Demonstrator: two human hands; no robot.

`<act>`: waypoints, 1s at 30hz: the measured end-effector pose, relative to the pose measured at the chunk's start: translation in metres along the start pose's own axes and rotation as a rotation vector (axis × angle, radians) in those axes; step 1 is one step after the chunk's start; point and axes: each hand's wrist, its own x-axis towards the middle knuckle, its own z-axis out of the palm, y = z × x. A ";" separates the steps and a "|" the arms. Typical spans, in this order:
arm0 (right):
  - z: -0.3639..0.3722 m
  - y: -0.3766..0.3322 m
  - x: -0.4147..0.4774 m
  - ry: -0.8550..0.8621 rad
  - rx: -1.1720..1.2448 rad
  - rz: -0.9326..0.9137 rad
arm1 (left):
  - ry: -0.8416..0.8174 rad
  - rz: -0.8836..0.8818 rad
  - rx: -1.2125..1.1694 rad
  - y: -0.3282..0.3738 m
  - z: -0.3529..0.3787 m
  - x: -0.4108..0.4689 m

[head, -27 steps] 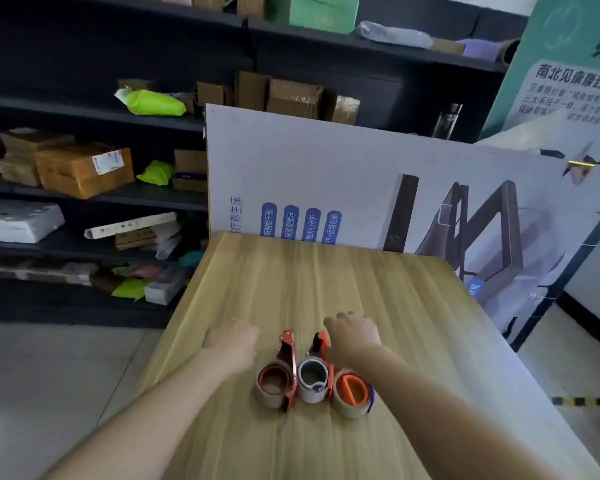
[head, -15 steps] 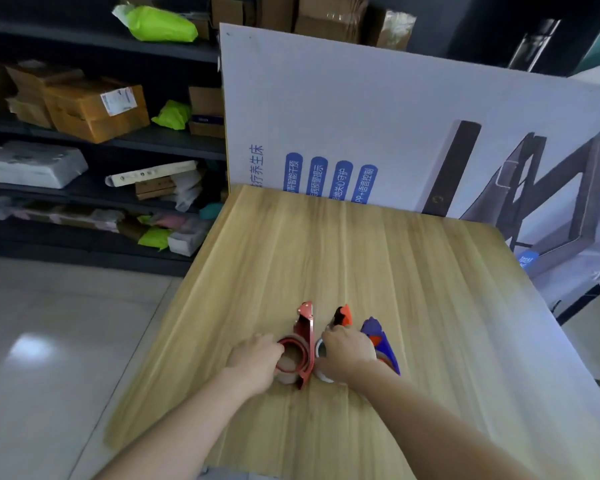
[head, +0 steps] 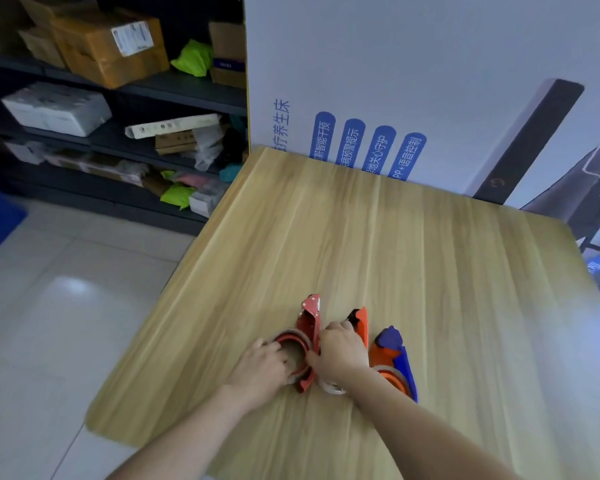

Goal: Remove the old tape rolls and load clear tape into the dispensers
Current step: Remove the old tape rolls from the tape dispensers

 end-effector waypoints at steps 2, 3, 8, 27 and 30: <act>-0.004 -0.001 0.007 0.003 0.059 0.014 | 0.038 0.006 -0.008 -0.006 -0.003 0.002; -0.006 -0.001 0.011 0.006 0.098 0.026 | 0.022 0.007 -0.050 -0.010 -0.007 0.003; -0.022 -0.008 0.028 0.041 0.279 0.097 | 0.049 -0.107 -0.272 -0.036 -0.022 0.010; -0.067 -0.036 0.087 0.184 0.283 0.253 | 0.519 -0.147 -0.476 -0.125 -0.051 0.040; -0.071 -0.040 0.098 0.186 0.256 0.269 | 0.497 -0.244 -0.611 -0.136 -0.049 0.050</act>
